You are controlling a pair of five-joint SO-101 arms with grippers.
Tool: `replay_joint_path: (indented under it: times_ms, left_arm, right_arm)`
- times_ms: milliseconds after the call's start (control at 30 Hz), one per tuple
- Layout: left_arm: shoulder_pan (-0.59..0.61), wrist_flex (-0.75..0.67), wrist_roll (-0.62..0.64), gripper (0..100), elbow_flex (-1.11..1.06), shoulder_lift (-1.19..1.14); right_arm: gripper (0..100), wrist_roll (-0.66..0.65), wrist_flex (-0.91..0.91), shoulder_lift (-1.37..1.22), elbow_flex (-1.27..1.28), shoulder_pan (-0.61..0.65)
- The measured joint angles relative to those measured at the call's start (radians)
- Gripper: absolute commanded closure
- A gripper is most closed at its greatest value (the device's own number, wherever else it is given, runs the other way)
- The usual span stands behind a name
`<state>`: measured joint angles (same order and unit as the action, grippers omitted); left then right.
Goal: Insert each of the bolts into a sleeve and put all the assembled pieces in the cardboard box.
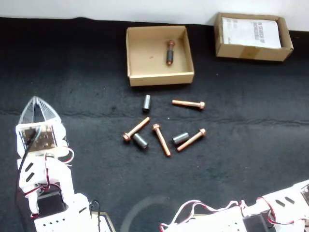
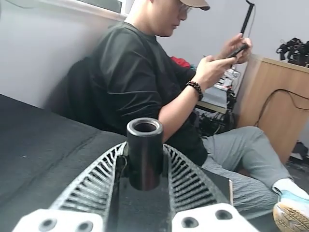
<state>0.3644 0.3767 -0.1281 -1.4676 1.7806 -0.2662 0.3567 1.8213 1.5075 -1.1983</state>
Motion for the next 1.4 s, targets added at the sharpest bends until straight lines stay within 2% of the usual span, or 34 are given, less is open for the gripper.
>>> replay_joint_path:
  times_ms: [133,233,400,467,567,800,900,1000,1133,1267,1400]
  left_arm:
    - [-0.092,-0.137,0.0,99,0.081,0.0]
    - [-0.173,-0.241,-0.018,99,0.155,0.0]
    - [-0.373,-0.353,-0.212,99,0.288,-0.057]
    - [-0.451,-0.384,-0.287,99,0.353,-0.13]
    - [-0.525,-0.393,-0.325,99,0.479,-0.301]
    - [-0.546,-0.371,-0.327,99,0.802,-0.81]
    - [-0.551,-0.252,-0.244,99,0.904,-0.991]
    - [-0.568,-0.068,-0.127,99,0.977,-1.162]
    - [-0.611,0.13,0.081,99,1.046,-1.373]
    - [-0.667,0.218,0.288,99,1.099,-1.547]
    - [-0.752,0.235,0.299,99,1.135,-1.685]
  right_arm:
    - [99.1,-0.068,-0.181,0.0,0.15,-0.061]
    - [99.1,-0.107,-0.345,0.006,0.163,-0.109]
    - [99.1,-0.124,-0.384,0.0,0.163,-0.146]
    - [99.1,-0.124,-0.385,0.0,0.163,-0.15]
    - [99.1,-0.124,-0.385,0.0,0.163,-0.164]
    - [99.1,-0.124,-0.391,0.0,0.163,-0.198]
    - [99.1,-0.124,-0.391,0.0,0.163,-0.207]
    - [99.1,-0.124,-0.391,0.0,0.163,-0.207]
    - [99.1,-0.124,-0.391,0.0,0.163,-0.207]
    - [99.1,-0.124,-0.391,0.0,0.163,-0.207]
    - [99.1,-0.124,-0.391,0.0,0.163,-0.207]
